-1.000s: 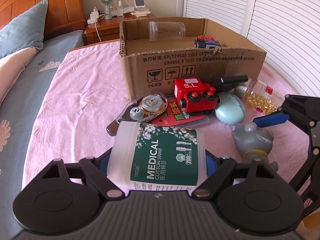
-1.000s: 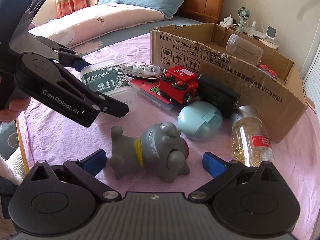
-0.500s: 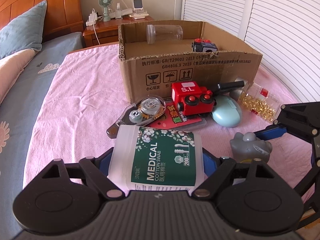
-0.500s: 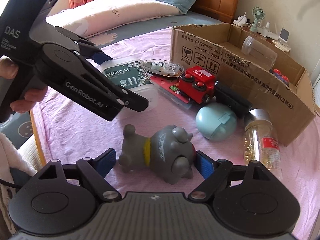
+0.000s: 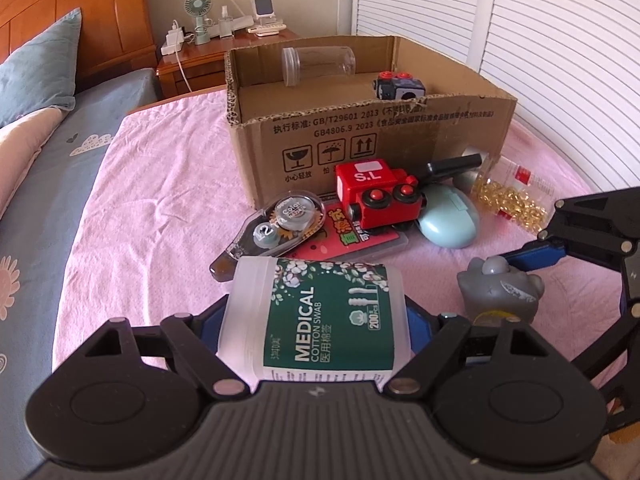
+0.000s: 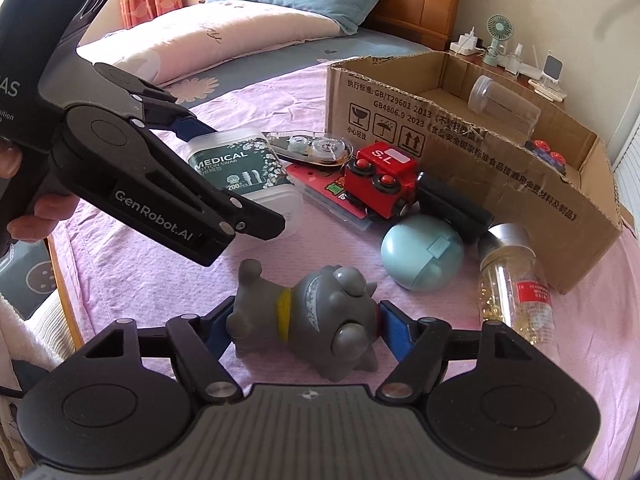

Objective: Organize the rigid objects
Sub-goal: 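Carry the tub and toy dog over the box and release both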

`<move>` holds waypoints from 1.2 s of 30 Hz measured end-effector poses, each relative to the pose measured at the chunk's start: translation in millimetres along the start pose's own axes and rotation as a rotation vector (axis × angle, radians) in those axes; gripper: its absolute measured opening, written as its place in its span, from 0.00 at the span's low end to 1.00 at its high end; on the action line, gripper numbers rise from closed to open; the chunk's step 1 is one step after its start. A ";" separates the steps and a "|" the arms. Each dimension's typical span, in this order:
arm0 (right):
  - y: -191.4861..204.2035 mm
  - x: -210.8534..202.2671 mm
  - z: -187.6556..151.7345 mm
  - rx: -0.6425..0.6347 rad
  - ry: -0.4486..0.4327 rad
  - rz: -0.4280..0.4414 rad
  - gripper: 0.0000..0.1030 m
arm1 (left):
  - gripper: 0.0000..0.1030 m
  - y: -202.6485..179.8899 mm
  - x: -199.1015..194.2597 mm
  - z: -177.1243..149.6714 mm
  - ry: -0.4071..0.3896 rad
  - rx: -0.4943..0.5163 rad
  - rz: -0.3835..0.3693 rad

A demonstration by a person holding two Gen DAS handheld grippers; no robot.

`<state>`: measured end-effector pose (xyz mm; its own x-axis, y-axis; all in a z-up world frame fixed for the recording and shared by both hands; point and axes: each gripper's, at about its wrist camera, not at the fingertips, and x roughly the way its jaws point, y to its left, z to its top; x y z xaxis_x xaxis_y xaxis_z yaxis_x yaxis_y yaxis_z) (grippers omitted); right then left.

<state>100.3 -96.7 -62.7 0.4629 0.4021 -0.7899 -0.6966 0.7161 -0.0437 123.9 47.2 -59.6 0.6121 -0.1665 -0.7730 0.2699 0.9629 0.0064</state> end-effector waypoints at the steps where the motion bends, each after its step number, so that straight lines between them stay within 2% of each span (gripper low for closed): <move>1: 0.1 -0.5 0.2 0.001 0.004 -0.009 0.75 | 0.81 -0.1 -1.0 0.0 0.002 0.004 -0.001; 12: -10.0 -26.3 5.3 0.039 -0.014 -0.047 0.75 | 0.81 7.0 -23.3 8.4 0.026 0.032 -0.046; 20: -33.6 -55.4 25.0 0.081 -0.083 -0.098 0.75 | 0.81 12.1 -49.8 37.3 -0.041 0.052 -0.066; 26: -60.2 -71.8 51.5 0.097 -0.152 -0.170 0.75 | 0.81 16.6 -54.2 65.6 -0.086 0.062 -0.067; 36: -120.5 -59.7 98.8 0.180 -0.203 -0.259 0.75 | 0.81 20.5 -41.6 110.9 -0.147 0.089 -0.043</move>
<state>210.8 -150.7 50.2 0.7228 0.2865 -0.6289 -0.4434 0.8903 -0.1040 186.4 50.3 43.0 0.6991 -0.2429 -0.6725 0.3593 0.9325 0.0367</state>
